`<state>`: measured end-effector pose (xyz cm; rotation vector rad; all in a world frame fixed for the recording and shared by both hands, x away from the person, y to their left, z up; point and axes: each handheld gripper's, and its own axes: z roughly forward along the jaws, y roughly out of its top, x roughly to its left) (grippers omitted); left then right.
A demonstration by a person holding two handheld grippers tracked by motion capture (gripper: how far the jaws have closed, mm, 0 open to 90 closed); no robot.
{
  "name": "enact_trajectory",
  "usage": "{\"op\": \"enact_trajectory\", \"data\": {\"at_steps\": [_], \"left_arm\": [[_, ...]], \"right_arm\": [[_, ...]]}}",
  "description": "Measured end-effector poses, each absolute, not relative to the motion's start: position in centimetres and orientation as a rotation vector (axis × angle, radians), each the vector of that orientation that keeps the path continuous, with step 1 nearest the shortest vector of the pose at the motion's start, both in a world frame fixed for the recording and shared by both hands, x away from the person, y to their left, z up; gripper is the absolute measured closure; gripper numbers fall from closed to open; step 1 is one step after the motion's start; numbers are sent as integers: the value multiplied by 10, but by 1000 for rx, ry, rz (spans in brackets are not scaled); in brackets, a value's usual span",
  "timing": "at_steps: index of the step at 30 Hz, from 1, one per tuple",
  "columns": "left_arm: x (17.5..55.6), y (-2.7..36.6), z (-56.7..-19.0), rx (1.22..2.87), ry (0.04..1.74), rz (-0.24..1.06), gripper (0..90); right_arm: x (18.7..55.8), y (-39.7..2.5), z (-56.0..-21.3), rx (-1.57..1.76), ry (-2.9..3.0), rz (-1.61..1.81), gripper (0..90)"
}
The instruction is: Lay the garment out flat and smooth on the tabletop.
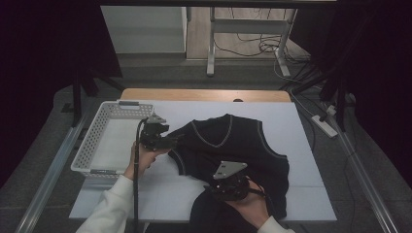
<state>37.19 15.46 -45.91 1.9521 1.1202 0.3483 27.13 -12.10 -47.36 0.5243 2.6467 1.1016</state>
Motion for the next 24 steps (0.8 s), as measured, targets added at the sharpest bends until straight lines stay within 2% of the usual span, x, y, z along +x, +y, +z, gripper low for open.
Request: {"op": "enact_trajectory", "data": {"at_steps": [7, 18, 21, 24], "left_arm": [[372, 155, -459, 1946, 1122, 347, 244], [371, 155, -459, 1947, 1123, 348, 242], [371, 155, -459, 1951, 1120, 348, 240], [371, 155, -460, 1955, 1120, 347, 239]], "right_arm": [[257, -94, -474, 394, 2735, 1106, 431], [254, -86, -509, 407, 2869, 912, 336], [256, -84, -515, 407, 2875, 852, 345], [256, -85, -516, 425, 2875, 866, 467]]}}
